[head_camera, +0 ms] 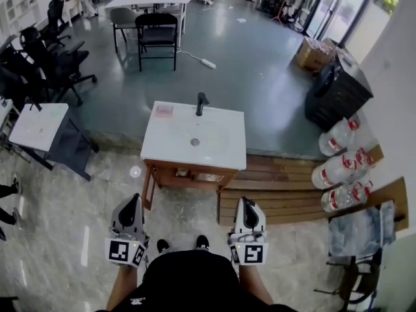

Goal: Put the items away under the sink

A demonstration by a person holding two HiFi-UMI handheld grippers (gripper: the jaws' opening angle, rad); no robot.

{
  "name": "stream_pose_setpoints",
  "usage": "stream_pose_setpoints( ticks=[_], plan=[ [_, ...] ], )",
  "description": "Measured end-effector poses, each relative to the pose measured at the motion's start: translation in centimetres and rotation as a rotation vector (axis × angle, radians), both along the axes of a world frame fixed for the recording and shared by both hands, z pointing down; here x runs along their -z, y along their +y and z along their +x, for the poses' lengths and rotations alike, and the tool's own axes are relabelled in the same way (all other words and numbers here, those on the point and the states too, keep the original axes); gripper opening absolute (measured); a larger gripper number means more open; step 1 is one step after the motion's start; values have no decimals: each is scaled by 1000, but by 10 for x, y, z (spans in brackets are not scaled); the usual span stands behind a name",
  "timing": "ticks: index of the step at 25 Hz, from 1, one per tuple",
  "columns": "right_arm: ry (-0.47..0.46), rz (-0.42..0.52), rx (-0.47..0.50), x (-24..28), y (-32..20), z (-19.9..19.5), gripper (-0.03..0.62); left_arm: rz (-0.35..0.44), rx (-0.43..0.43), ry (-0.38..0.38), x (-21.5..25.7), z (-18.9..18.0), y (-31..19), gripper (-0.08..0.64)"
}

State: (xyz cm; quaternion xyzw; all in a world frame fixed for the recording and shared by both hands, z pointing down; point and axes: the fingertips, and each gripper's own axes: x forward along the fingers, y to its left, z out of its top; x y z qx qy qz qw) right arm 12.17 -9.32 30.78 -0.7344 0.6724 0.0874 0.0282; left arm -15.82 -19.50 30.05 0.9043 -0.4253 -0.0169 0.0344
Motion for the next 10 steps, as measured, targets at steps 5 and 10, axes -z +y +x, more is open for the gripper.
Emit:
stream_pose_setpoints(
  ticks=[5,10],
  plan=[
    [-15,9,-8,6,1,-3,14,4,-11,-4,0,-2,-1,5],
    [-21,10,-12,14,1,-9,14,-12,-27,27,0,-8,0,5]
  ],
)
